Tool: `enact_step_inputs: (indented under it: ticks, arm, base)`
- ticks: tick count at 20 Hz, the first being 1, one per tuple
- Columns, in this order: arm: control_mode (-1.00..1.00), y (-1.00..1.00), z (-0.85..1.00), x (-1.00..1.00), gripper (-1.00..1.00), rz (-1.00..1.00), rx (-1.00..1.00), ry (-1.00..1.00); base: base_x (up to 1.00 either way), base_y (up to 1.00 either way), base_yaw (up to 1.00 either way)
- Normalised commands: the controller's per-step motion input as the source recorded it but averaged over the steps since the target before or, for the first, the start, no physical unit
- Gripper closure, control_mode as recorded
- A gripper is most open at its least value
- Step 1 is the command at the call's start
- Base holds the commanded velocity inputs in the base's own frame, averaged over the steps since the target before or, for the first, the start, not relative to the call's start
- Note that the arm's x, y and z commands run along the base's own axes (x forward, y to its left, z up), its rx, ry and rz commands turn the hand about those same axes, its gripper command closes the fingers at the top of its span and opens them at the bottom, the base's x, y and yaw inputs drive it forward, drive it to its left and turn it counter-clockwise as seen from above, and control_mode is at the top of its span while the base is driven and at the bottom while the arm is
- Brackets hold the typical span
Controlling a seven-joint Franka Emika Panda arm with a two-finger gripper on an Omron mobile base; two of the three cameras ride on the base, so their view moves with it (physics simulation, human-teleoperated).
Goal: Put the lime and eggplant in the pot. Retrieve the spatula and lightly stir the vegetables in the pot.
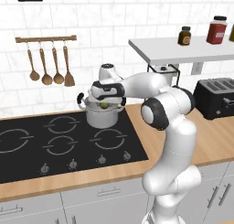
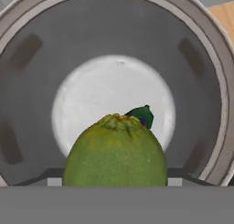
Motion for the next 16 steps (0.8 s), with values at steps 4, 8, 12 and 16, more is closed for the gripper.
enact_step_inputs:
  ticks: [4, 8, 12, 16]
  arm:
    - [-1.0, 0.03, -0.28, 0.21, 1.0, 0.0, 0.0, 0.0]
    - [-1.0, 0.0, -0.19, 0.0, -1.0, 0.0, 0.0, 0.0]
    - [-1.0, 0.0, 0.0, 0.0, -1.0, -0.01, 0.0, 0.0]
    - [-1.0, 0.0, 0.05, 0.0, -1.0, 0.0, 0.0, -0.07]
  base:
    - [0.0, 0.0, 0.0]
    - [0.0, 0.0, 0.0]
    - [0.0, 0.0, 0.0]
    - [0.0, 0.0, 0.0]
